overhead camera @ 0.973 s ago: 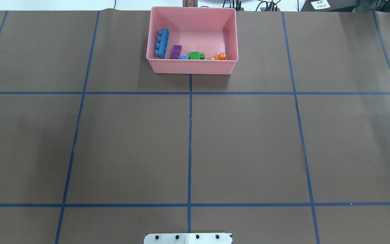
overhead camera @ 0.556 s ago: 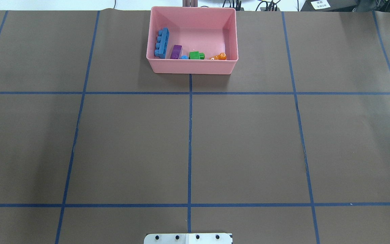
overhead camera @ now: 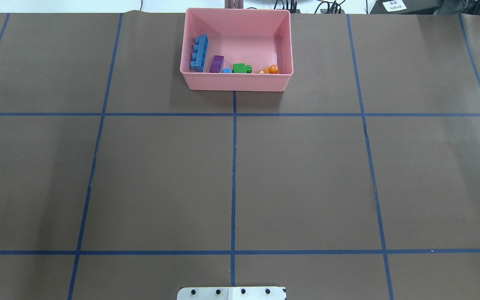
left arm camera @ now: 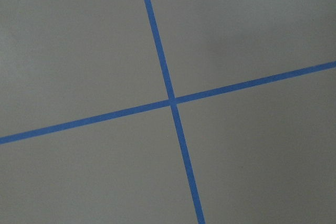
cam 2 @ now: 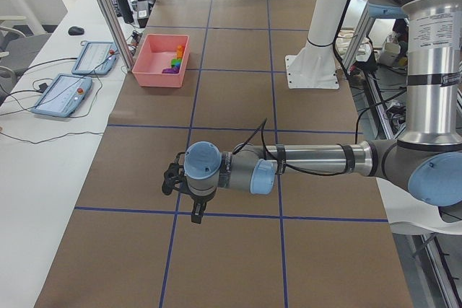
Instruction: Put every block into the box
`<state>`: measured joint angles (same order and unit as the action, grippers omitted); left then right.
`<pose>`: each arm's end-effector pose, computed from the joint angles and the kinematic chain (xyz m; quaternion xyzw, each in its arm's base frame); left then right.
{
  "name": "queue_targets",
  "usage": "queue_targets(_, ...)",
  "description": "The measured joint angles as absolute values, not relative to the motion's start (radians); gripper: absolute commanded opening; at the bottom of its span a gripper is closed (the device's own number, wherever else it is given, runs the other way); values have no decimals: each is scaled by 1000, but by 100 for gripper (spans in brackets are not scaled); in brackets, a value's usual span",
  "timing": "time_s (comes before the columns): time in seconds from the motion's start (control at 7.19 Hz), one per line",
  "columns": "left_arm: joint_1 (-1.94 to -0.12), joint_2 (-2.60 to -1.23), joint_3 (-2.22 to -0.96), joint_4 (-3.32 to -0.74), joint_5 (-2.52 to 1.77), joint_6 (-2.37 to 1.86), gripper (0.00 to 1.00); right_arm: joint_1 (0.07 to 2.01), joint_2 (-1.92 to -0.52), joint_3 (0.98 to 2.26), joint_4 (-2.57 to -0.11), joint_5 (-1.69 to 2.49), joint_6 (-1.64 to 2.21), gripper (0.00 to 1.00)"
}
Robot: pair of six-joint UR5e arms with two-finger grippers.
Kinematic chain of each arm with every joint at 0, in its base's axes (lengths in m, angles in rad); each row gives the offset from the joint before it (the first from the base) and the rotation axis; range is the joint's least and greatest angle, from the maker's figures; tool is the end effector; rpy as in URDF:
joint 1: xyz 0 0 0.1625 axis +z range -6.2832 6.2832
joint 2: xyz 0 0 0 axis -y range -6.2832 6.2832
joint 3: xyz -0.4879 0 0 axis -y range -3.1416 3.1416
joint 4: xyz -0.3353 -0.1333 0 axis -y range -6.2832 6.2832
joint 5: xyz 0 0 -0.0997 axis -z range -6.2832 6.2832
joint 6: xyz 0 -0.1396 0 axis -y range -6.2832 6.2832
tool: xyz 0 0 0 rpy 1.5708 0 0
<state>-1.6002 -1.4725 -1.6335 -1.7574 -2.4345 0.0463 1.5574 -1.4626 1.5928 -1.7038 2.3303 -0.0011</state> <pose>-0.0389 -0.3984 0.7346 0.0843 0.4145 0.0392 0.9053 0.0307 -0.4850 0.7055 -0.0036 -0.3707 -0.0062 0.9287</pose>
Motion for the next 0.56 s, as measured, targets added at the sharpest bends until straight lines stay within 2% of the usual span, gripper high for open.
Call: queue_targets(0.56,-1557,-1454,-1734,-1757,-2415,-128,100,1555,-1492,1613,-1694,2335,30,100)
